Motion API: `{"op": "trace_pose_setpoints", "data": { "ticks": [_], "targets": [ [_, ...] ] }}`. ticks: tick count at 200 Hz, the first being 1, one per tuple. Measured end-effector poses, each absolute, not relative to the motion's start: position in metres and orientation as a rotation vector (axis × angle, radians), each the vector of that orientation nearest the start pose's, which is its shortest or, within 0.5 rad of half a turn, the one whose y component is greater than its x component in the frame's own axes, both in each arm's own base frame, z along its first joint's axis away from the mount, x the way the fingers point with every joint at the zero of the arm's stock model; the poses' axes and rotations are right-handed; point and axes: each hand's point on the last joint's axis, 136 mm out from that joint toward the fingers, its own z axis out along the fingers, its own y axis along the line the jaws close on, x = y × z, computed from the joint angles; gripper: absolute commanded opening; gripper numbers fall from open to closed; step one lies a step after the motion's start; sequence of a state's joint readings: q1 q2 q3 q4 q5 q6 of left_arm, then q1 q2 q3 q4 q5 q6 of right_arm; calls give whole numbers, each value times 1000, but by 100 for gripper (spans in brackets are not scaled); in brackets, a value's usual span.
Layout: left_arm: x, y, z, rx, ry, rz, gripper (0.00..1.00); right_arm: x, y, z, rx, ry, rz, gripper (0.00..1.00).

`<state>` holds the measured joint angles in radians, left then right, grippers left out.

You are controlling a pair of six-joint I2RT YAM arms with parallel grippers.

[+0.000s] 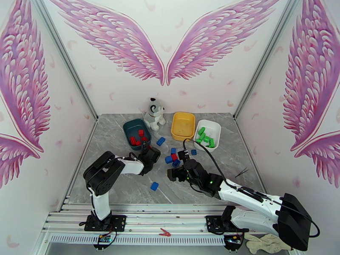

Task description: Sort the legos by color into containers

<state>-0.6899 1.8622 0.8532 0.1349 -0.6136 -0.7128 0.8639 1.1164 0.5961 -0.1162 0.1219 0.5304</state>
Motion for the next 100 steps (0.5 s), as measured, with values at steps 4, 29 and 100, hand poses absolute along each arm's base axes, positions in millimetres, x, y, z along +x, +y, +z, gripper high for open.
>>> {"op": "trace_pose_setpoints", "data": {
  "ticks": [4, 29, 100],
  "targets": [
    [382, -188, 28, -280, 2229, 15, 50, 239, 247, 136, -309, 2256, 631, 94],
    [377, -187, 40, -275, 2216, -13, 48, 239, 248, 136, -309, 2256, 631, 94],
    [366, -191, 69, -213, 2225, -83, 75, 240, 249, 133, -310, 2262, 628, 94]
  ]
}}
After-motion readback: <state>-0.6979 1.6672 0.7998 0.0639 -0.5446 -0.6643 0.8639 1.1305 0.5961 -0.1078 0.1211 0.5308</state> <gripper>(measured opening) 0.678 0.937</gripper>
